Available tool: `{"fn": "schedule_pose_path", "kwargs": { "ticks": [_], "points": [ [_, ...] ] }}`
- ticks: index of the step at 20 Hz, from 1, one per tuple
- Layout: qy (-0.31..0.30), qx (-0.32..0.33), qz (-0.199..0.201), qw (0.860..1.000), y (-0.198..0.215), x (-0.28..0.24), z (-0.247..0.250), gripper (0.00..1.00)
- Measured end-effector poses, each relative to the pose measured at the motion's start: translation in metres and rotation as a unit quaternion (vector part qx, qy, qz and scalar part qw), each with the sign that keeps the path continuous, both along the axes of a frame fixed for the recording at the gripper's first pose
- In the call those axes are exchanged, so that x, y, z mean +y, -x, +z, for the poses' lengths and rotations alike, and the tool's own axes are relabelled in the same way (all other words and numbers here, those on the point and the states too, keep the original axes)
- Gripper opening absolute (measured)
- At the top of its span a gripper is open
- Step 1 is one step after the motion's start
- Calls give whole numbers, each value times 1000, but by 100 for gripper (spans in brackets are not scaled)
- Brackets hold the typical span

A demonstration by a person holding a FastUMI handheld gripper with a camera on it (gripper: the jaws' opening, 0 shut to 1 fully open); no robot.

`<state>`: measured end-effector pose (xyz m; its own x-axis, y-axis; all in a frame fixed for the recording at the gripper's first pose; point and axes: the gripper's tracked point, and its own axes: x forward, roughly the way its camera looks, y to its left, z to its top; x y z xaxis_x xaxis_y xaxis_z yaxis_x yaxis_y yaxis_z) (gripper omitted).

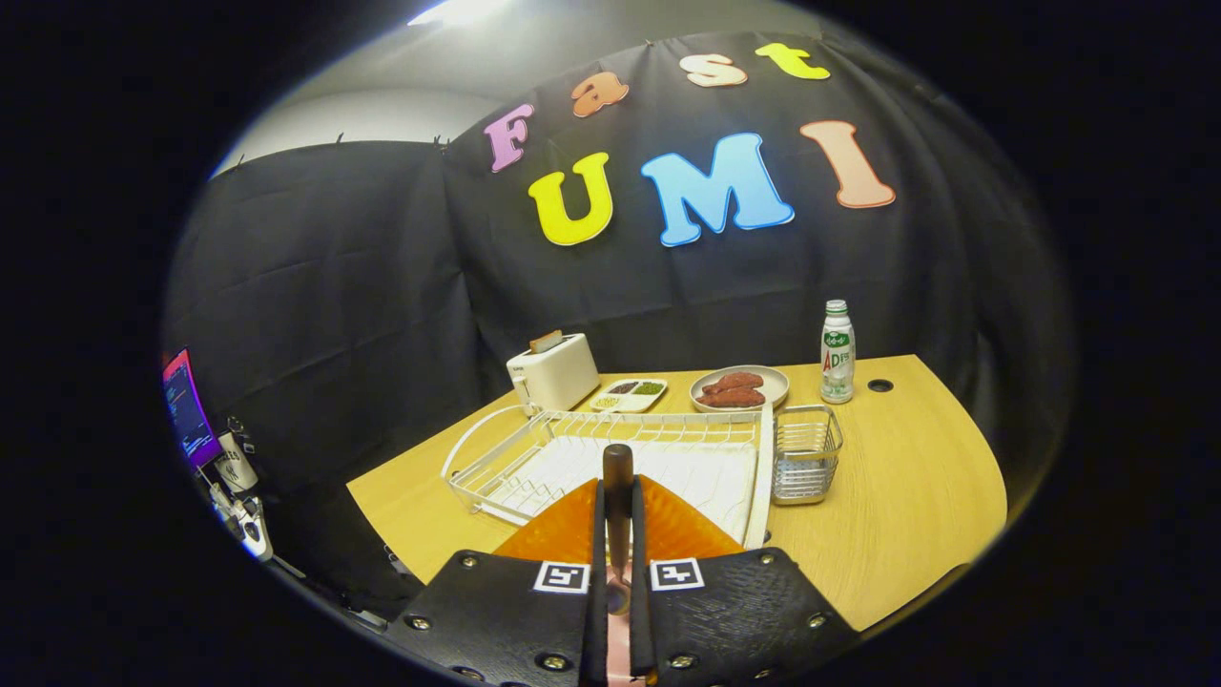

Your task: Take the plate from the dish rack, then take the spoon from the basket and place it into the plate.

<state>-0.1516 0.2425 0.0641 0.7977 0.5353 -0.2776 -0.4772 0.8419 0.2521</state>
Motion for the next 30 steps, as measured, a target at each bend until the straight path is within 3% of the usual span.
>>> {"fn": "schedule_pose_path", "kwargs": {
  "ticks": [7, 15, 18, 30],
  "points": [
    [18, 10, -8, 1000, 29, 16, -33, 9],
    [17, -2, -35, 999, 40, 2, -33, 11],
    [11, -15, -39, 999, 40, -4, -17, 16],
    [17, -45, -29, 998, 31, -5, 13, 16]
  ]
}}
